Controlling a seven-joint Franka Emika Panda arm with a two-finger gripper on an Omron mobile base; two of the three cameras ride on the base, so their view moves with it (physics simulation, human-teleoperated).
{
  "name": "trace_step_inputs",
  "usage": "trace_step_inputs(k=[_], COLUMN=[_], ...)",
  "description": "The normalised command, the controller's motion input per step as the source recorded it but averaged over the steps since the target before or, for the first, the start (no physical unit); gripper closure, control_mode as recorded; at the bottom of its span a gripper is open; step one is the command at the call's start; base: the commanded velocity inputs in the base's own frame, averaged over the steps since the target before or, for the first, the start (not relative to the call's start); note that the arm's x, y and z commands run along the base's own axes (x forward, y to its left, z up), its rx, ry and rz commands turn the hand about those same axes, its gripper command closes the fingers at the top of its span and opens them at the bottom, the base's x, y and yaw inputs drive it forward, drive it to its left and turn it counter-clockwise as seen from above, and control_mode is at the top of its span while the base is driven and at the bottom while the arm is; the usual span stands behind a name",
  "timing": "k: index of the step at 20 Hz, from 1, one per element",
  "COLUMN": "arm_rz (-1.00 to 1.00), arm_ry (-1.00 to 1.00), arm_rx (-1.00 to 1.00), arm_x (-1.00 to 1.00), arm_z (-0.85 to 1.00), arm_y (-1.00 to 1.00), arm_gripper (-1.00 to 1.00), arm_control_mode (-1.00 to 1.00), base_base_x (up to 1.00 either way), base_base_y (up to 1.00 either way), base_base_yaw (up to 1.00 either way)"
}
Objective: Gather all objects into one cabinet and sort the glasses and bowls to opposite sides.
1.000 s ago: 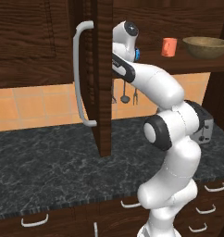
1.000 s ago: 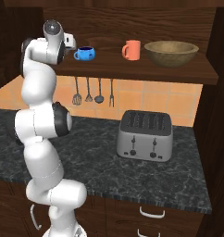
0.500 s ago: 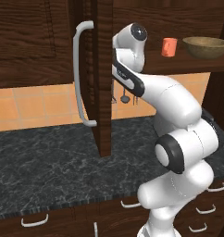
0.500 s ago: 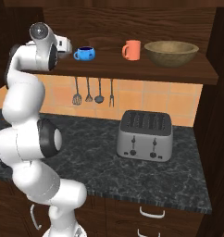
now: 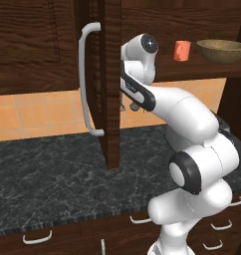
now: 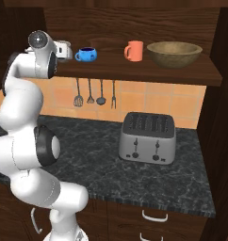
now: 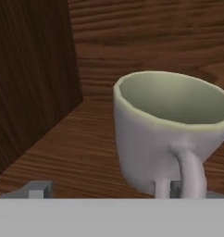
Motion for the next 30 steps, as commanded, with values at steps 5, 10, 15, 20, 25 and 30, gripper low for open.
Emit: trace_step_inputs(k=[5, 10, 15, 20, 25, 30], arm_rz=[-0.01, -0.1, -0.1, -0.07, -0.05, -0.1], arm_ry=[0.0, 0.0, 0.0, 0.0, 0.0, 0.0], arm_rx=[0.0, 0.0, 0.0, 0.0, 0.02, 0.05], arm_x=[0.0, 0.09, 0.0, -0.39, -0.64, -0.62], arm_z=[0.0, 0.06, 0.14, 0.16, 0.12, 0.0], arm_y=[-0.08, -0.06, 0.0, -0.2, -0.46, -0.78], arm_gripper=[-1.0, -1.0, -1.0, -1.0, -1.0, -1.0], arm_control_mode=[-1.0, -1.0, -1.0, -1.0, -1.0, -1.0], base_base_x=[0.0, 0.0, 0.0, 0.0, 0.0, 0.0], base_base_y=[0.0, 0.0, 0.0, 0.0, 0.0, 0.0], base_base_yaw=[0.0, 0.0, 0.0, 0.0, 0.0, 0.0])
